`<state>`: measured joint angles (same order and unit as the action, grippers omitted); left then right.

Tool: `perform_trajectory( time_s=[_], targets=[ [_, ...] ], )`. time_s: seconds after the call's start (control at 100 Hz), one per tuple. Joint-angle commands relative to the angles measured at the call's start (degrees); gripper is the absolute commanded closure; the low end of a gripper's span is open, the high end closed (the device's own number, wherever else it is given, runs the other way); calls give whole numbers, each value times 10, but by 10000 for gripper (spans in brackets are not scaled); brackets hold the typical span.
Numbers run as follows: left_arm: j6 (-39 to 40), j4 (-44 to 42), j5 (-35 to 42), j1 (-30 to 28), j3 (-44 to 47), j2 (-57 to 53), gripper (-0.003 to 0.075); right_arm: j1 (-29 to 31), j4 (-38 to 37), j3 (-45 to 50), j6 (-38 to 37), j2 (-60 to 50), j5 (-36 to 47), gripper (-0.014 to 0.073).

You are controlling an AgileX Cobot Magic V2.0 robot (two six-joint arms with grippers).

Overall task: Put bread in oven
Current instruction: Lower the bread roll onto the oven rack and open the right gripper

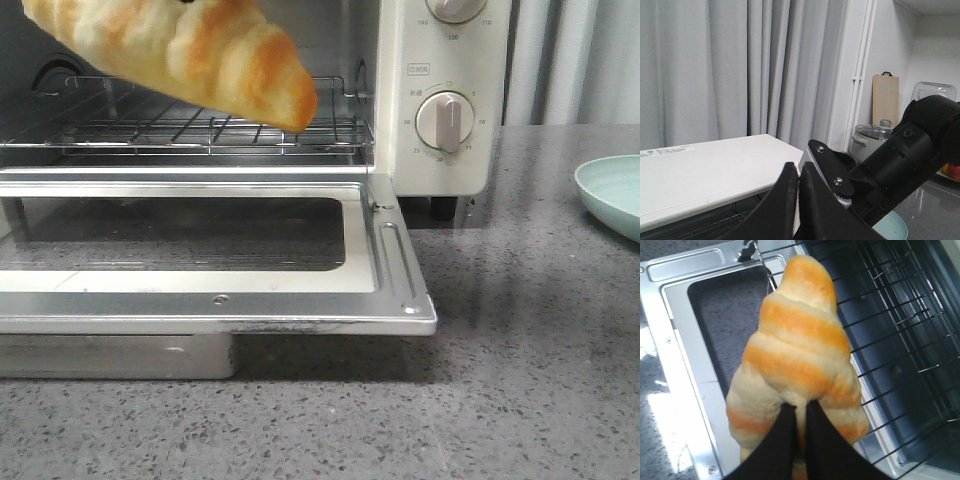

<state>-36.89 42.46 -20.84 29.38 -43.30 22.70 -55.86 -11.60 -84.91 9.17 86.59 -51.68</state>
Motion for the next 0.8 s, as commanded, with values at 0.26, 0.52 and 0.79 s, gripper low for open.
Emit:
perform_trajectory(
  time_s=[0.26, 0.52, 0.79],
  targets=[
    [0, 16, 33, 1, -19, 5, 741, 0, -172, -26, -58, 25, 58, 650],
    [0, 16, 33, 1, -19, 5, 741, 0, -262, -26, -119, 48, 81, 650],
    [0, 16, 29, 1, -19, 5, 741, 0, -283, -26, -124, 64, 72, 644]
  ],
)
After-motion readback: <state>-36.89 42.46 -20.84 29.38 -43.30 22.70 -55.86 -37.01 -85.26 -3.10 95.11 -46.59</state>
